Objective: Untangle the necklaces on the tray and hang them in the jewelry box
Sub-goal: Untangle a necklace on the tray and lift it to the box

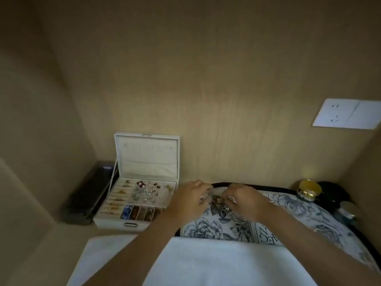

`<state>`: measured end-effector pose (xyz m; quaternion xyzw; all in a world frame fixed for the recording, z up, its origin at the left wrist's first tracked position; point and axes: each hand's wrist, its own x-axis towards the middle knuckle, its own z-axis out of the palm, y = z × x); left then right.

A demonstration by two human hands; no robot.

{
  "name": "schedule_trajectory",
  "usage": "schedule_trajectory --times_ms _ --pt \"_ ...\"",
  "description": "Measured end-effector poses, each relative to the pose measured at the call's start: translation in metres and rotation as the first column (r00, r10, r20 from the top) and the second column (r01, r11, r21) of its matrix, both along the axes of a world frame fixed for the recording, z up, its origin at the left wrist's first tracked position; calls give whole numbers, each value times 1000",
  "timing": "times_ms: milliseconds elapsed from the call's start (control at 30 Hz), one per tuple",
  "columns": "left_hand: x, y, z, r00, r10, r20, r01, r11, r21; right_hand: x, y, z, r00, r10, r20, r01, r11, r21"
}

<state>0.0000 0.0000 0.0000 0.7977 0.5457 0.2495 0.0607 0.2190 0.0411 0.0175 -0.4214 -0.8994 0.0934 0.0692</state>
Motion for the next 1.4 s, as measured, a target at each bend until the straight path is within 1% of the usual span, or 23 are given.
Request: schedule_trajectory --times_ms 100,133,200,333,400,467,500,567,700,800,867,900,967,1000,1033,1067,1133,1167,1200,1267,1333,1400 --pt "9 11 -30 1000 -3 -31 3 1000 2 6 5 -31 999 -49 -3 49 999 -19" --pt "13 13 -35 1000 2 -19 -2 1000 -12 7 5 -37 998 -66 -3 66 998 -21" --pt "20 20 -51 1000 -16 -4 16 1000 9 8 9 -53 996 -85 -28 86 996 16" --pt "34 28 -74 997 -53 61 51 998 44 19 13 -75 973 -170 -156 188 977 103" --pt "41 27 -82 990 -98 100 94 994 48 23 9 -82 958 -189 -213 218 969 118" --pt "49 25 -90 987 -142 75 143 990 0 24 1 -88 960 -174 -219 203 972 118" --pt "51 25 -94 988 -143 57 145 989 -29 23 -2 -90 965 -153 -214 180 977 114" --pt "51 27 -101 990 -122 69 126 990 -57 20 -3 -94 969 -123 -215 151 981 119" --pt "38 24 -103 991 -51 121 54 998 -18 11 0 -97 960 -121 -252 130 991 21" --pt "28 24 -96 998 28 48 -27 1000 -6 9 7 -92 950 -128 -285 93 987 -133" --pt "26 26 -93 995 95 20 -95 995 18 10 13 -86 897 -216 -386 128 962 -242" --pt "27 28 -93 992 128 19 -128 991 44 12 17 -85 851 -261 -456 158 955 -251" --pt "30 31 -91 988 152 -1 -151 983 101 19 23 -88 765 -315 -562 253 949 -188" --pt "33 33 -92 991 134 17 -135 984 115 23 27 -91 743 -329 -583 293 943 -159" --pt "36 35 -93 995 85 50 -91 989 116 26 30 -95 751 -333 -571 319 939 -128" --pt "39 36 -95 998 30 61 -36 996 86 29 34 -100 786 -315 -532 319 944 -87" --pt "42 38 -101 997 -74 -14 74 997 6 31 40 -109 868 -262 -421 270 962 -41" --pt "41 39 -105 994 -91 -53 91 996 -10 30 41 -111 890 -251 -380 255 966 -39" --pt "40 39 -106 994 -85 -72 84 996 -18 28 41 -111 904 -252 -345 256 966 -36" --pt "35 39 -106 998 -28 -60 27 999 -23 25 40 -110 923 -246 -295 258 966 4" --pt "30 38 -104 996 48 -75 -51 998 -31 25 39 -111 923 -241 -301 260 965 24" --pt "25 37 -102 990 106 -95 -110 993 -46 29 36 -109 918 -261 -300 277 961 11"
